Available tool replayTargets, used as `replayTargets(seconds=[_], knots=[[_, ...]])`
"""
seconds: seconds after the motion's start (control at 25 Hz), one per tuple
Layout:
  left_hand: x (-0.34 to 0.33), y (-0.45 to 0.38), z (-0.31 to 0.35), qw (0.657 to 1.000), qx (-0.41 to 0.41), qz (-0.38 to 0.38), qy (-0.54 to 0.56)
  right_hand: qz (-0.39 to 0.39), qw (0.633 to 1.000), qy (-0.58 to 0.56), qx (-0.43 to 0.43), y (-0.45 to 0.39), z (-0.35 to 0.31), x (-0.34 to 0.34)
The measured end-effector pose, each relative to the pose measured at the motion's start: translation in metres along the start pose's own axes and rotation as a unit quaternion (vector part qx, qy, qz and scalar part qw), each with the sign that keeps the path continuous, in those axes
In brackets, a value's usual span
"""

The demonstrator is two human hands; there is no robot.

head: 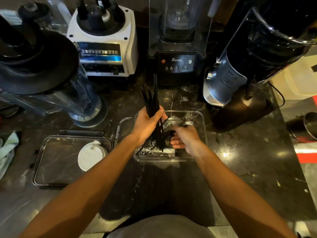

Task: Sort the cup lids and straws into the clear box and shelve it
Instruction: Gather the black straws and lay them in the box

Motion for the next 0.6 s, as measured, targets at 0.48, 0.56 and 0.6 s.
replayTargets(seconds=[0.48, 0.56, 0.6], knots=[[0.008, -0.003, -0.018, 0.997, 0.058, 0.024, -0.044, 0.048, 0.998, -0.028, 0.005, -0.007, 0.005, -0.024], [0.008, -0.007, -0.021, 0.994, 0.074, 0.024, -0.073, 0.023, 0.997, -0.073, 0.010, 0.001, 0.007, -0.024], [0.007, -0.009, -0.022, 0.993, 0.084, 0.020, -0.075, 0.011, 0.996, -0.087, 0.014, 0.003, 0.008, -0.023]])
Point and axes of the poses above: each hand's wrist, its own y-axis away from the middle knuckle, its own x-axis out of the back of the hand, z = x × y, the point moved 2 cm from there along -y, towards the middle knuckle, and after that the axes turned 10 degrees about x, right-handed, at the moved point
